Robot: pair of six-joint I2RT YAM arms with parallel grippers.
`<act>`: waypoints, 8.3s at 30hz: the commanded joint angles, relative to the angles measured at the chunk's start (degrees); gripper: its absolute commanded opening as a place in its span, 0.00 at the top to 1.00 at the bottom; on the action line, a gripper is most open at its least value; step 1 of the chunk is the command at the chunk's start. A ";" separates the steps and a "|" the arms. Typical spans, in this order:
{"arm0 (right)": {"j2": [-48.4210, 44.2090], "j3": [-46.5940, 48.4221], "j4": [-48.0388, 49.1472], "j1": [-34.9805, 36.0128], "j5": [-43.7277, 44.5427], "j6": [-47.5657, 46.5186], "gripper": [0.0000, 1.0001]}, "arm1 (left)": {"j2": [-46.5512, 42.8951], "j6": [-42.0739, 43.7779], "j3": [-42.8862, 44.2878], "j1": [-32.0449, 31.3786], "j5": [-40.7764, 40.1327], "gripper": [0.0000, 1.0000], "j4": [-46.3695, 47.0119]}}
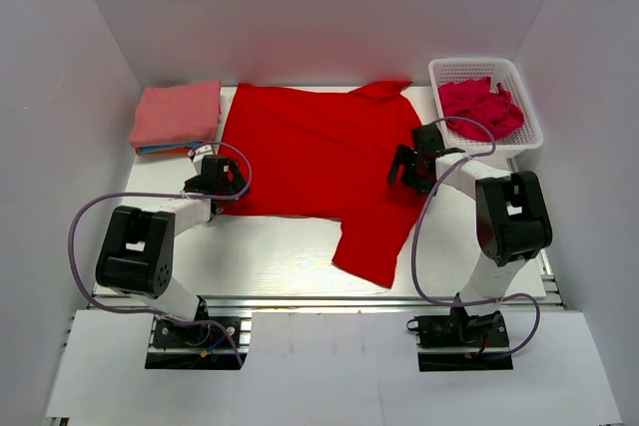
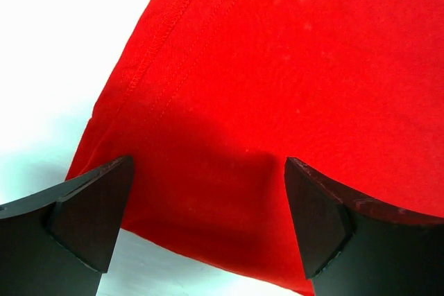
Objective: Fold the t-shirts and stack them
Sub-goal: Flatten out the tshirt, then grap the side of the flattened tshirt closest away from the robot with both arms, then fold the flattened tshirt in 1/3 of the way
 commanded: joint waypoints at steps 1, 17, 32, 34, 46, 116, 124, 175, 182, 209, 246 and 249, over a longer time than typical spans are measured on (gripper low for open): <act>1.96 -1.07 -4.27 -1.63 3.40 0.27 0.10 | -0.46 -3.86 -5.53 0.20 4.85 0.00 -1.49; -11.48 -5.19 -3.84 0.21 4.46 -9.03 0.10 | -22.68 -7.65 -11.08 -0.85 9.61 0.00 -17.48; -24.50 -12.40 8.56 5.49 2.43 -8.87 0.10 | -22.70 -17.58 -0.60 0.20 -5.88 0.00 -39.82; -24.24 -12.49 8.56 5.49 2.35 -8.35 0.10 | -20.95 -18.98 -2.27 0.20 -5.87 0.00 -38.23; -22.74 -12.93 -0.39 7.51 9.46 -6.95 0.10 | -9.34 -17.58 -0.34 0.20 -3.32 0.69 -33.22; -16.59 -2.22 0.30 26.07 23.88 -13.79 1.00 | -8.47 -14.50 14.41 0.73 -6.75 1.00 -25.75; -10.36 7.36 1.09 18.95 21.51 -17.66 1.00 | 1.99 -14.50 24.42 2.49 -6.49 1.00 -25.57; 15.26 38.06 -1.37 3.65 4.82 -21.54 0.11 | 22.58 -0.61 52.66 5.12 11.43 0.00 -15.74; 14.52 29.77 3.64 3.65 -11.44 -18.19 0.11 | 19.76 4.21 44.40 3.37 21.19 0.00 -10.81; 28.85 40.32 14.88 3.64 -18.66 -10.01 0.76 | 17.12 4.66 29.98 1.61 16.98 0.00 -13.88; 3.18 11.51 14.28 2.06 -9.14 -10.28 0.10 | 20.35 7.82 38.58 2.75 14.33 0.00 -16.07; 6.52 12.20 11.39 1.36 -11.88 -8.44 0.10 | 23.27 7.82 40.61 2.75 16.27 0.00 -18.09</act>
